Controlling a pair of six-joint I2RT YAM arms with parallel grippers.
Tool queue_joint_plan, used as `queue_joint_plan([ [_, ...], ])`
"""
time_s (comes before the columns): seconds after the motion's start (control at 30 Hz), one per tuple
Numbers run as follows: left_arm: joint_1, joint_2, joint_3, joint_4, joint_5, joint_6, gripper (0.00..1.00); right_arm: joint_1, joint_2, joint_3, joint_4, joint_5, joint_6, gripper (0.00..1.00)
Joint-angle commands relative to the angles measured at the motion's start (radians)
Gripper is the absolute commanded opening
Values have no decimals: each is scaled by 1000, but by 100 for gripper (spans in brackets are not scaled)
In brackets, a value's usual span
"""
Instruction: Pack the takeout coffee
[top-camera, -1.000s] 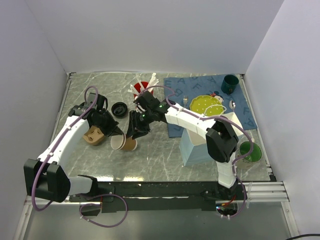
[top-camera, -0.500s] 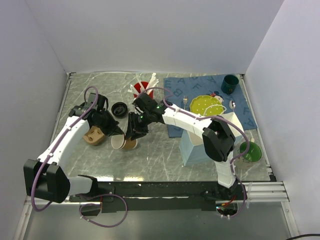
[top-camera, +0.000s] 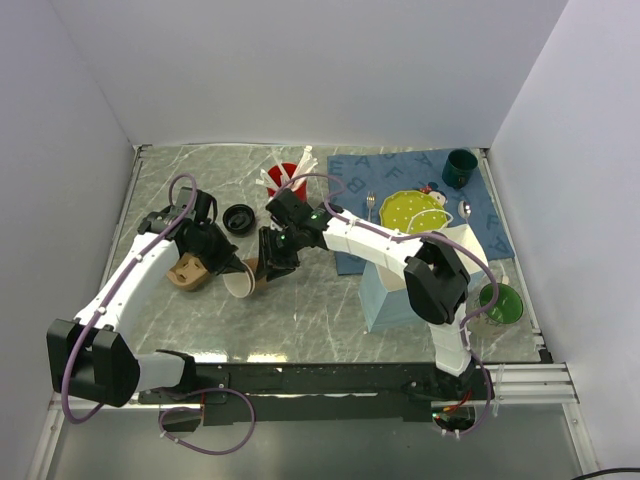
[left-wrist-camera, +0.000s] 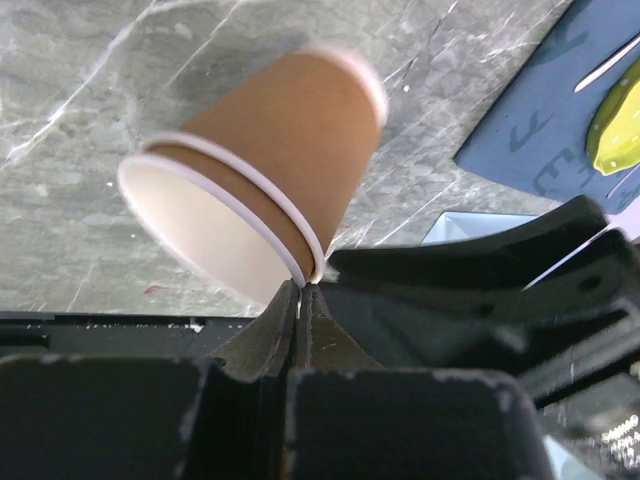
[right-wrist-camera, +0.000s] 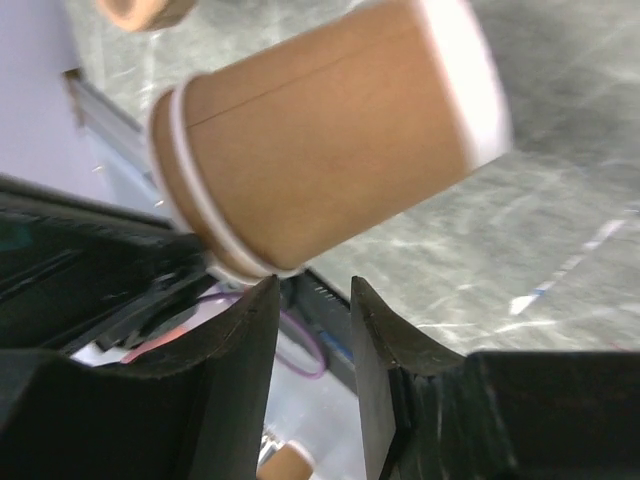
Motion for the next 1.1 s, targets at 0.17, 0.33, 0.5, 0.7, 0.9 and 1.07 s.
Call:
queue_joint_plan([
  [0.17, -5, -18, 19, -58, 26, 51, 1, -4, 21, 69, -65, 115, -55, 42],
  [0.33, -5, -1, 28, -59, 22, 82, 1, -2, -31, 56, -30, 77, -90, 42],
  [0.5, -3, 25, 37, -42, 44, 113, 1, -2, -105, -61, 142, -27, -108, 43],
  [0.7, -3, 49, 48, -41, 48, 148, 1, -2, -44, -38, 174, -133, -86, 38],
  [0.9, -5, 62, 47, -33, 52, 144, 1, 0, -21, -26, 165, -124, -70, 38],
  [1.07, -3, 65, 47, -35, 55, 142, 1, 0, 10, -1, 132, -104, -73, 38],
])
